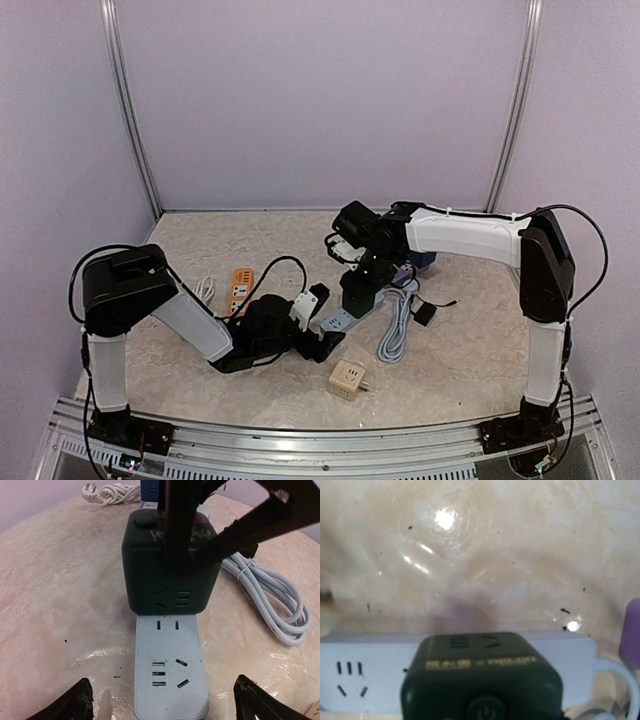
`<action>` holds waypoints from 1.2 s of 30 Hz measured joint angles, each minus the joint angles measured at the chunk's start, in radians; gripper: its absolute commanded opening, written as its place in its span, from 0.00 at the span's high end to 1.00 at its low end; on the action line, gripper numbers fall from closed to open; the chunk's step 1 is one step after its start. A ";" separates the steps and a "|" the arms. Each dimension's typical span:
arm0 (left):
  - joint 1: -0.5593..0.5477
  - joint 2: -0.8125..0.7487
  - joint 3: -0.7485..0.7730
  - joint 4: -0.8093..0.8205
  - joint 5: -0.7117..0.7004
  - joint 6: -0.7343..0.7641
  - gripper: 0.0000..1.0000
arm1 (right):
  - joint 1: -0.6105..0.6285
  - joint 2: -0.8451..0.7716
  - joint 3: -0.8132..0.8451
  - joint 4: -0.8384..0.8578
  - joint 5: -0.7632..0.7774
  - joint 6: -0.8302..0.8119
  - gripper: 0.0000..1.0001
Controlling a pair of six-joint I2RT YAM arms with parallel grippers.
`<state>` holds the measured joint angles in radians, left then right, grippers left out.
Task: Insert the plug
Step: Move the socket to the center of the board.
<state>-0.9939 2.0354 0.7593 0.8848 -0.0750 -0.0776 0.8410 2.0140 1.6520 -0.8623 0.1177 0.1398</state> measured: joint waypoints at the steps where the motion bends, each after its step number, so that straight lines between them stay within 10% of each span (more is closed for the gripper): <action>1: 0.000 -0.014 -0.002 -0.006 -0.011 -0.005 0.01 | 0.000 0.003 0.006 -0.005 0.000 0.000 0.87; 15: -0.079 -0.362 -0.100 -0.167 -0.301 -0.034 0.01 | -0.013 0.191 0.332 -0.153 -0.017 -0.005 0.89; 36: -0.092 -0.391 -0.143 -0.187 -0.417 -0.031 0.01 | -0.058 0.372 0.707 -0.042 -0.061 -0.027 0.86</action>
<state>-1.0855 1.6447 0.6163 0.6975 -0.4915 -0.1081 0.7834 2.3856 2.3592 -0.9039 0.0566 0.1123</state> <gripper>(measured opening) 0.990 0.529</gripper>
